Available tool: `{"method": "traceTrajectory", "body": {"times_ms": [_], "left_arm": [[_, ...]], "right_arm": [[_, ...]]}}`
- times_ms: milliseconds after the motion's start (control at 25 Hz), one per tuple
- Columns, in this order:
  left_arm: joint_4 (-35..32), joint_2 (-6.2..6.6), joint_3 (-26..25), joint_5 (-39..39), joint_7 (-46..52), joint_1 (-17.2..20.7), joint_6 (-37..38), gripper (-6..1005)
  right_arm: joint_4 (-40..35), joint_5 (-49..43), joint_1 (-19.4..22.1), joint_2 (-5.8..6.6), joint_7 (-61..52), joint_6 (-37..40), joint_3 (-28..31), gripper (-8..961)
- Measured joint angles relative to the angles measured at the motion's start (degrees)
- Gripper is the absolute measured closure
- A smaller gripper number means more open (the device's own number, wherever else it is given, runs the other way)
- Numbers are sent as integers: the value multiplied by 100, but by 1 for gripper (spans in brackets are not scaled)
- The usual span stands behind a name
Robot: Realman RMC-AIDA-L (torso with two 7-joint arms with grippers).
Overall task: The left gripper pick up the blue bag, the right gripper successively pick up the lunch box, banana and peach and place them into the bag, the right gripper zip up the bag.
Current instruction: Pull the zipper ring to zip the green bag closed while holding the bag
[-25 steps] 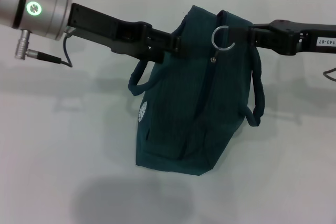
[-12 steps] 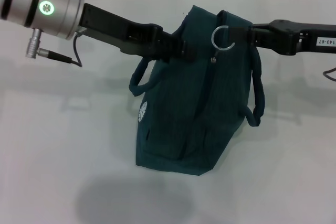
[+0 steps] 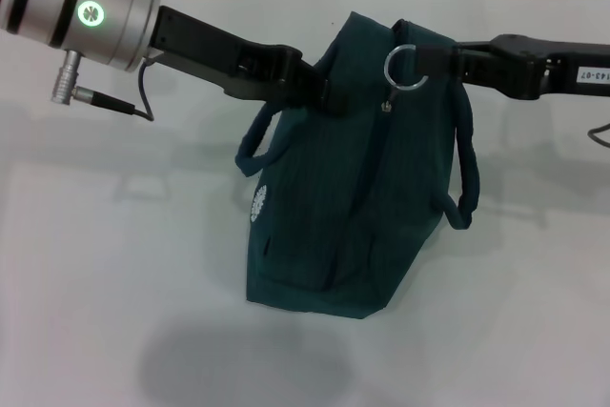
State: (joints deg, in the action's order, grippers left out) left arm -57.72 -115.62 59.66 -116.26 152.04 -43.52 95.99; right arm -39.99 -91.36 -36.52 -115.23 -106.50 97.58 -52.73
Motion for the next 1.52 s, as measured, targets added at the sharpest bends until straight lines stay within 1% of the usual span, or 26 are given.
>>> {"method": "traceTrajectory", "body": {"times_ms": [80,480,600,800,960,1160,1360,1520], "left_arm": [[0,1,1,9,1,0,0,807],[-1,16,-36,45,6,1,-9,958],[72,42,-108,201,3,1,-6,960],[403,108,-153,445,-56,2,-2,963],[532,111,-186,533,-151,0,3,964],[541,110,-190,555,-197,21,5,965],[583,87,-198,569,-303,28,7,966],[858,110,-248,738,-421,-1,11,965]], "right_arm": [[0,4,23,0,6,4,0,950],[0,63,71,1,44,15,0,950],[5,136,113,1,58,10,0,950],[81,170,138,7,127,-6,1,950],[144,172,135,22,146,-32,18,950],[149,172,120,36,148,-40,68,950],[158,172,122,56,131,-83,78,950],[276,172,104,110,112,-106,138,950]]}}
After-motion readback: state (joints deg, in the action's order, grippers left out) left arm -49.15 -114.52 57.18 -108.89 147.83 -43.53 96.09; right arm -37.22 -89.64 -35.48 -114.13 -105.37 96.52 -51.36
